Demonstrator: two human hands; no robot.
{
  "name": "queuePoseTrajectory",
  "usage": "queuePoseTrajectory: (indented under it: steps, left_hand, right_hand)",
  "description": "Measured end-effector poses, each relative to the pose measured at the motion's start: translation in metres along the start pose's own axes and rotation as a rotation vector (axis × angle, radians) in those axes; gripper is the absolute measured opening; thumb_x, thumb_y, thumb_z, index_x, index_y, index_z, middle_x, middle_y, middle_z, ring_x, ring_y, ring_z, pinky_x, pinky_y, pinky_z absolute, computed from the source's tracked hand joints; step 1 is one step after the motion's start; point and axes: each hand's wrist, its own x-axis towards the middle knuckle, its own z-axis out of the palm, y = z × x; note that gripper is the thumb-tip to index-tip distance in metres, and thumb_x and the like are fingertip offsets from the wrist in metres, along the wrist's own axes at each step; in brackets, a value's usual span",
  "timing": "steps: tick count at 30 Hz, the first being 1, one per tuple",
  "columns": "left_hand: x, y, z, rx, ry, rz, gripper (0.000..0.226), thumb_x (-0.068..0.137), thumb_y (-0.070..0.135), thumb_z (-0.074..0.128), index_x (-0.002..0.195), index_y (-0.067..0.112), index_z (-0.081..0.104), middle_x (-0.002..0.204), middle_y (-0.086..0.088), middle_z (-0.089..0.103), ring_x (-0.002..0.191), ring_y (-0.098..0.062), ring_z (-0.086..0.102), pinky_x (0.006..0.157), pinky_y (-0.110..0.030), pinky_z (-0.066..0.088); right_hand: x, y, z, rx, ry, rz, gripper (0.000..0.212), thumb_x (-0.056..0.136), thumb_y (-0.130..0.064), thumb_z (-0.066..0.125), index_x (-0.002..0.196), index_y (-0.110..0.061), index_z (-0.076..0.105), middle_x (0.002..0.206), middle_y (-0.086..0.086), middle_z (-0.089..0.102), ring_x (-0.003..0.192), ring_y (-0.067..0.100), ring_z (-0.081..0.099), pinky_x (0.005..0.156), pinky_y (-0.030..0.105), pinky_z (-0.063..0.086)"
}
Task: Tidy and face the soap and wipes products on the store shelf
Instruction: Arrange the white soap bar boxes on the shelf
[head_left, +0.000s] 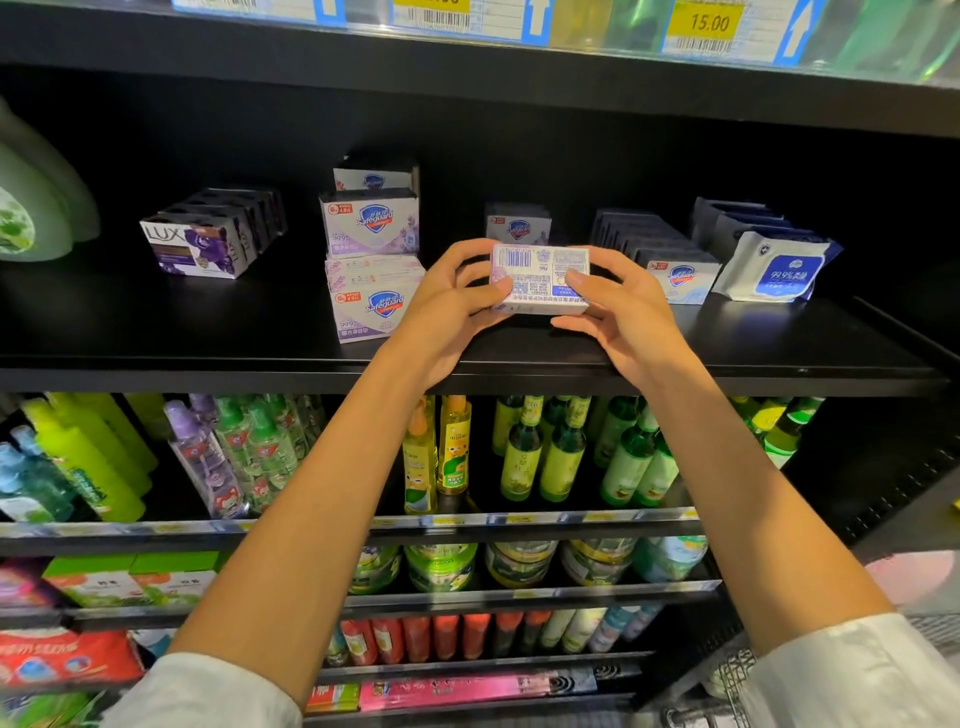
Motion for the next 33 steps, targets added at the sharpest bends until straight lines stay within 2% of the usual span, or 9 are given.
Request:
queuePoseTrajectory:
  steps: [7,12,19,23,28,33]
  left_hand:
    - [-0.003,0.004,0.004,-0.045,0.03,-0.047,0.041,0.103,0.014,0.065,0.142,0.014,0.053,0.127,-0.012,0.072,0.118,-0.028,0.071,0.098,-0.054,0.059]
    - [-0.005,0.007,0.006,-0.028,0.049,-0.028,0.035,0.106,0.021,0.061,0.139,0.014,0.056,0.129,-0.012,0.071,0.118,-0.025,0.07,0.095,-0.049,0.061]
    - [-0.004,0.005,0.004,-0.007,0.057,-0.011,0.034,0.105,0.018,0.062,0.136,0.007,0.054,0.124,-0.015,0.072,0.116,-0.027,0.072,0.092,-0.051,0.062]
    - [-0.004,0.005,0.003,-0.024,0.045,0.012,0.032,0.105,0.014,0.062,0.134,0.005,0.053,0.12,-0.015,0.074,0.115,-0.029,0.072,0.091,-0.053,0.062]
    - [-0.005,0.005,0.002,-0.011,0.012,0.043,0.032,0.103,0.009,0.062,0.134,0.007,0.053,0.123,-0.018,0.072,0.118,-0.032,0.07,0.096,-0.054,0.059]
    - [-0.005,0.005,0.001,0.0,-0.002,0.04,0.038,0.102,0.006,0.062,0.139,0.006,0.052,0.129,-0.019,0.069,0.122,-0.03,0.068,0.099,-0.054,0.058]
  right_hand:
    - [-0.002,0.001,-0.001,0.005,-0.01,-0.04,0.04,0.097,-0.005,0.071,0.136,-0.011,0.06,0.122,0.017,0.075,0.114,0.033,0.073,0.093,0.046,0.061]
    - [-0.003,0.0,-0.001,-0.019,-0.017,-0.051,0.042,0.097,-0.004,0.07,0.137,-0.011,0.058,0.122,0.016,0.074,0.115,0.032,0.072,0.094,0.046,0.061]
    - [-0.002,0.001,0.001,-0.05,-0.036,-0.035,0.041,0.099,-0.008,0.069,0.138,-0.016,0.059,0.123,0.014,0.074,0.117,0.031,0.071,0.096,0.048,0.06]
    - [-0.001,-0.001,0.005,-0.012,0.016,-0.011,0.034,0.106,-0.024,0.061,0.138,-0.011,0.058,0.124,0.011,0.074,0.115,0.029,0.073,0.096,0.052,0.06]
    - [-0.002,-0.005,0.01,0.006,0.021,0.051,0.046,0.107,-0.044,0.054,0.132,-0.007,0.063,0.121,0.012,0.076,0.113,0.028,0.074,0.097,0.053,0.059]
    - [-0.003,-0.005,0.008,-0.022,0.016,0.018,0.035,0.107,-0.031,0.059,0.128,-0.004,0.064,0.122,0.012,0.075,0.115,0.028,0.073,0.099,0.054,0.058]
